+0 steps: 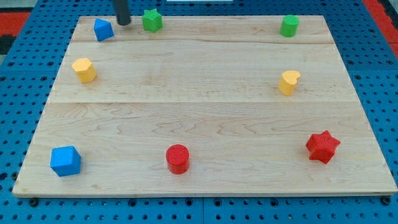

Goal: Push the green star towards top center of the board

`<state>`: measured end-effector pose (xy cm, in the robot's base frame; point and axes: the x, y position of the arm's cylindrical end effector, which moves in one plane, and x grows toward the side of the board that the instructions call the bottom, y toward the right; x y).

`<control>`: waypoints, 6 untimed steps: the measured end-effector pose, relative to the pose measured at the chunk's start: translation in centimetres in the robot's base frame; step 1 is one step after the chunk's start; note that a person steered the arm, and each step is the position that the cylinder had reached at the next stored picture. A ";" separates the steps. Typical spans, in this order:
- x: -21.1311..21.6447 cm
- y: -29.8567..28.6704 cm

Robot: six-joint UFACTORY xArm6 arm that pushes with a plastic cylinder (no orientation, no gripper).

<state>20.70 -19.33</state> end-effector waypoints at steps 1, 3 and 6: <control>-1.5 2.3; 1.5 10.8; -1.5 11.1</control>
